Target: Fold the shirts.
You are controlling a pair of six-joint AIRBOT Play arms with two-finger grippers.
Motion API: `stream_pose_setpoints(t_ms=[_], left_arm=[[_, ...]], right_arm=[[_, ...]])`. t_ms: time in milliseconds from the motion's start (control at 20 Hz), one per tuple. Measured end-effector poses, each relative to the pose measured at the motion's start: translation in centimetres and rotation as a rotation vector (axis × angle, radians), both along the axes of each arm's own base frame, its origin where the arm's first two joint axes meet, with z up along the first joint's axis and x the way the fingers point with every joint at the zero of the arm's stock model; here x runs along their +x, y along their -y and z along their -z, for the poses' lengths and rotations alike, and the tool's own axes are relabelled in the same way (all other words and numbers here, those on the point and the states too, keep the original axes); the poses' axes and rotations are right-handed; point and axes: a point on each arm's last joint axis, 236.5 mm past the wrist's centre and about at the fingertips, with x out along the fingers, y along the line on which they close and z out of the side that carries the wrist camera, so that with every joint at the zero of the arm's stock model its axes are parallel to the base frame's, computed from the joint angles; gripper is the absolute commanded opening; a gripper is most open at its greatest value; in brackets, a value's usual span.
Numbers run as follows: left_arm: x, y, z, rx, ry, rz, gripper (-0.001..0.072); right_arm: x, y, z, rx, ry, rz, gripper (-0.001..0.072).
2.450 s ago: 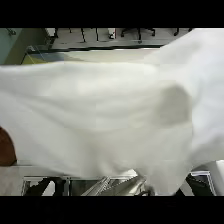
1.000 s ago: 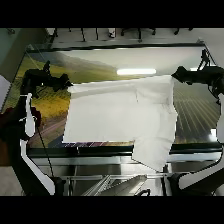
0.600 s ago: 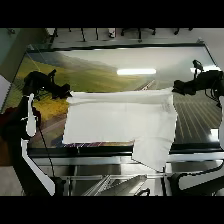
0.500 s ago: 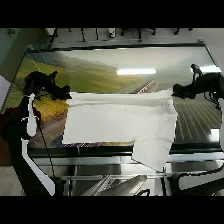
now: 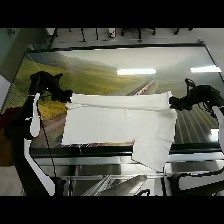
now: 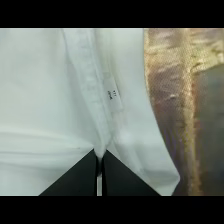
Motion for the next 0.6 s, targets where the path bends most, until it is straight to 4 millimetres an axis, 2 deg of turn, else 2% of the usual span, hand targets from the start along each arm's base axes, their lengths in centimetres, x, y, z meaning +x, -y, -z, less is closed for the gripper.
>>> stream_pose_setpoints(t_ms=[400,450,500,550,600], left_arm=[[0.8,1.6,0.0,0.014,0.042,0.032,0.0029],[0.8,1.8,0.0,0.013,0.042,0.034,0.0216],[0.8,1.8,0.0,0.015,0.041,0.036,0.0458],[0.7,1.8,0.0,0.016,0.039,0.038,0.0627],[0.7,2.0,-0.1,0.012,0.039,0.038,0.0639]], right_arm=[[0.4,0.5,0.2,-0.019,0.02,0.01,0.0029],[0.4,0.5,0.2,-0.019,0.021,0.011,0.0088],[0.5,0.4,0.1,-0.014,0.025,0.014,0.0308],[0.6,0.4,0.1,-0.016,0.028,0.015,0.043],[0.7,0.3,0.0,-0.008,0.03,0.019,0.0441]])
